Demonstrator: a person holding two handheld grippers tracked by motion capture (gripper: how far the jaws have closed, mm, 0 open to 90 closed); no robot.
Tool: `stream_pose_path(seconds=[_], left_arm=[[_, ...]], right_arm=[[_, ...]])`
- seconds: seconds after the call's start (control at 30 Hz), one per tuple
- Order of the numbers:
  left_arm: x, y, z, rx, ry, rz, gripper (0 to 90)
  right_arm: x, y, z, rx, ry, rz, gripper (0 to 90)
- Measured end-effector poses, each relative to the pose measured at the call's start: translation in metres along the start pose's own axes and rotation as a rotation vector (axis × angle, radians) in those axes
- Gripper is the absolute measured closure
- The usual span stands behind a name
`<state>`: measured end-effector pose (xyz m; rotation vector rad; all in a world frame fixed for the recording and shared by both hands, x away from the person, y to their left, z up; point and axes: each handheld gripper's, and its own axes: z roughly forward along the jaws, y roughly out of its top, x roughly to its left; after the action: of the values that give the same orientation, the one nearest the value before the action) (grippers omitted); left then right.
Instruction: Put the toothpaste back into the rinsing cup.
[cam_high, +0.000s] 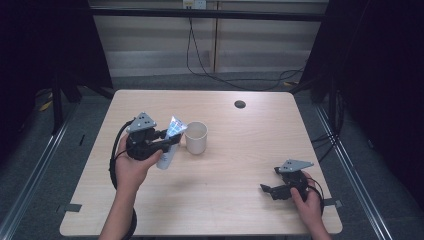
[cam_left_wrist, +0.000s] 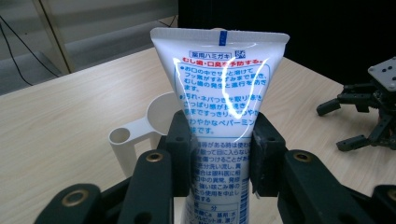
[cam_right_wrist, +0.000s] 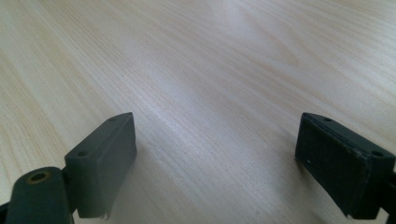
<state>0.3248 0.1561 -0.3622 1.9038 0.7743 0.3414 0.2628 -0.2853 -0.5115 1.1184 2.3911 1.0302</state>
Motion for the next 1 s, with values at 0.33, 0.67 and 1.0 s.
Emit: stream_pose_path(seconds=[0.33, 0.67, 1.0], left_arm=[[0.002, 0.008, 0.006, -0.008, -0.006, -0.014, 66.3], [0.003, 0.022, 0.013, -0.022, -0.006, -0.013, 66.3], [0.003, 0.034, 0.016, -0.043, -0.007, -0.013, 66.3]], right_arm=[[0.0, 0.0, 0.0, 0.0, 0.0, 0.0, 12.1], [0.0, 0.0, 0.0, 0.0, 0.001, -0.001, 12.1], [0.0, 0.0, 0.0, 0.0, 0.001, -0.001, 12.1]])
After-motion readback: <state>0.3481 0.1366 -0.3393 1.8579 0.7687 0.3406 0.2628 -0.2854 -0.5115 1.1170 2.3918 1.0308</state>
